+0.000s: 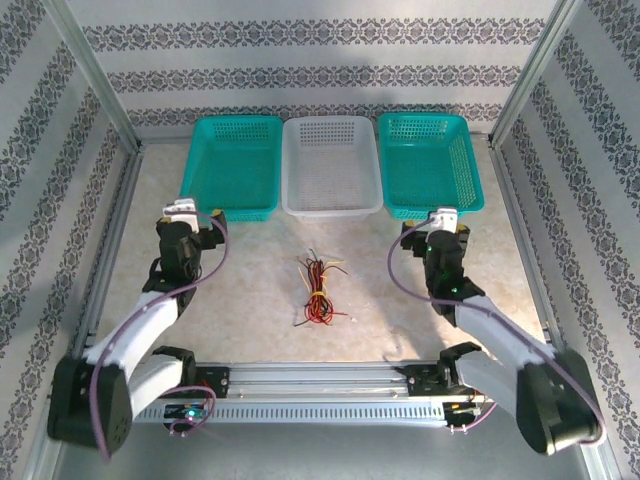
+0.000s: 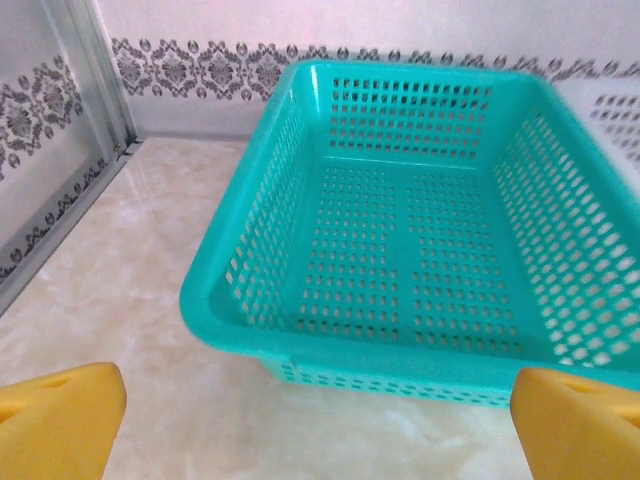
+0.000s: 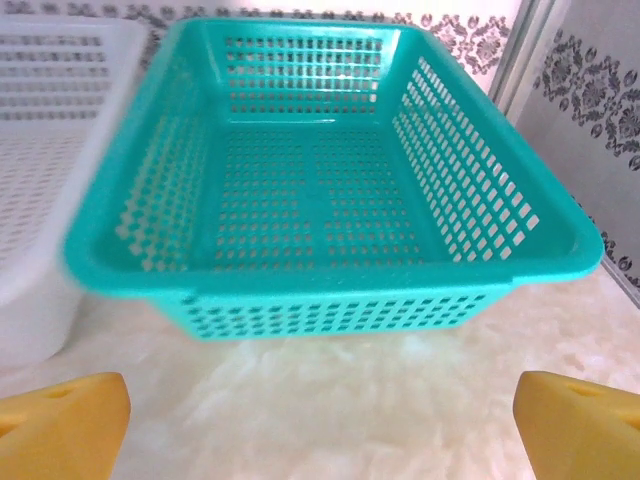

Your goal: Untangle the cables

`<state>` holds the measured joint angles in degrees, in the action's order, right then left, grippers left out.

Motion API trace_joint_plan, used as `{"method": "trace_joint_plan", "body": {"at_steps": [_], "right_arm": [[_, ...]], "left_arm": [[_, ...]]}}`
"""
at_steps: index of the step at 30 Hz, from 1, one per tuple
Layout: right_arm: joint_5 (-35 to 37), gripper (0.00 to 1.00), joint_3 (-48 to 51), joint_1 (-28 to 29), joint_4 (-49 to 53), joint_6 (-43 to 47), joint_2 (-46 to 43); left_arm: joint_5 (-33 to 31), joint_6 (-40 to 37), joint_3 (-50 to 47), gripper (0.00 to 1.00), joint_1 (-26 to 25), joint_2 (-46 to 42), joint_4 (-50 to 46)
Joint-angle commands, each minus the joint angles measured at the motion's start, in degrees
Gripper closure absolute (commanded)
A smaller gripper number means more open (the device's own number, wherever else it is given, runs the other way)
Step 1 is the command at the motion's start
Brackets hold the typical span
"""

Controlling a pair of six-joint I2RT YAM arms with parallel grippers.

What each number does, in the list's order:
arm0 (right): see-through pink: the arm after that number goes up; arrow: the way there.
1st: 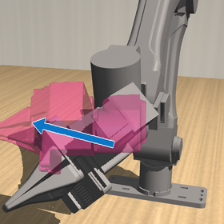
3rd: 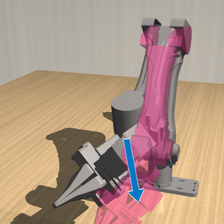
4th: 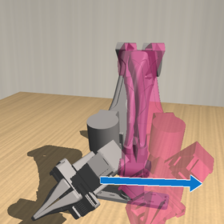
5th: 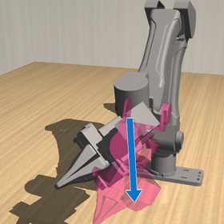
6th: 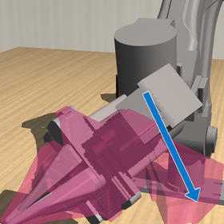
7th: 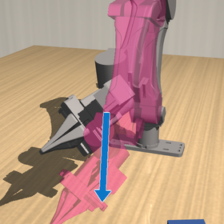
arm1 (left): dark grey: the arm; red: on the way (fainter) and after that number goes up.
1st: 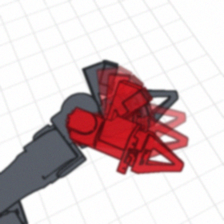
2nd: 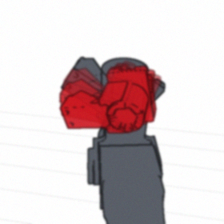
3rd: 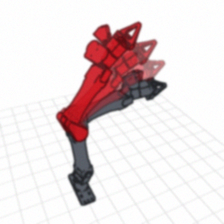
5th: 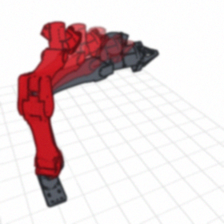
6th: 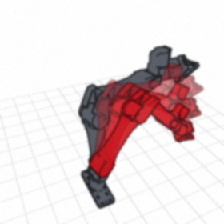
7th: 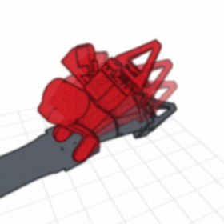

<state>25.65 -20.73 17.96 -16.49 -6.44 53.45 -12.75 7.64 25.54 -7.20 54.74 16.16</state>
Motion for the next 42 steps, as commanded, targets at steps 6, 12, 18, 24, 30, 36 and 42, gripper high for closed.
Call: {"method": "trace_joint_plan", "body": {"at_steps": [6, 12, 18, 24, 30, 36, 42], "right_arm": [[10.67, 0.02, -11.06, 5.19, 46.21, -18.98, -19.77], [13.59, 0.02, -32.26, 21.31, 67.07, -40.77, -0.02], [9.31, 0.02, -42.58, 38.23, 70.44, -45.63, 16.47], [-2.83, 0.01, -33.46, 44.99, 60.85, -49.46, 14.70], [0.29, 0.02, -32.39, 52.97, 60.14, -49.11, 18.40], [-0.55, 0.02, -34.41, 52.97, 53.02, -45.93, 27.85], [-15.81, 0.03, -29.29, 46.61, 38.37, -43.68, 30.53]], "left_arm": [[1.02, 16.82, 7.86, 0.01, -6.97, -8.09, -37.25], [8.87, 29.12, 15.80, 0.06, -14.40, -5.33, -40.92], [9.02, 29.90, 27.30, 0.25, -19.62, 1.61, -45.98], [6.87, 31.48, 32.07, 0.19, -19.82, 2.39, -45.90], [9.68, 35.32, 32.65, 0.01, -19.84, 3.70, -45.22], [19.08, 35.42, 31.16, 0.12, -20.03, 6.54, -45.56], [20.00, 34.60, 27.86, 0.15, -19.95, 3.09, -49.97]]}}
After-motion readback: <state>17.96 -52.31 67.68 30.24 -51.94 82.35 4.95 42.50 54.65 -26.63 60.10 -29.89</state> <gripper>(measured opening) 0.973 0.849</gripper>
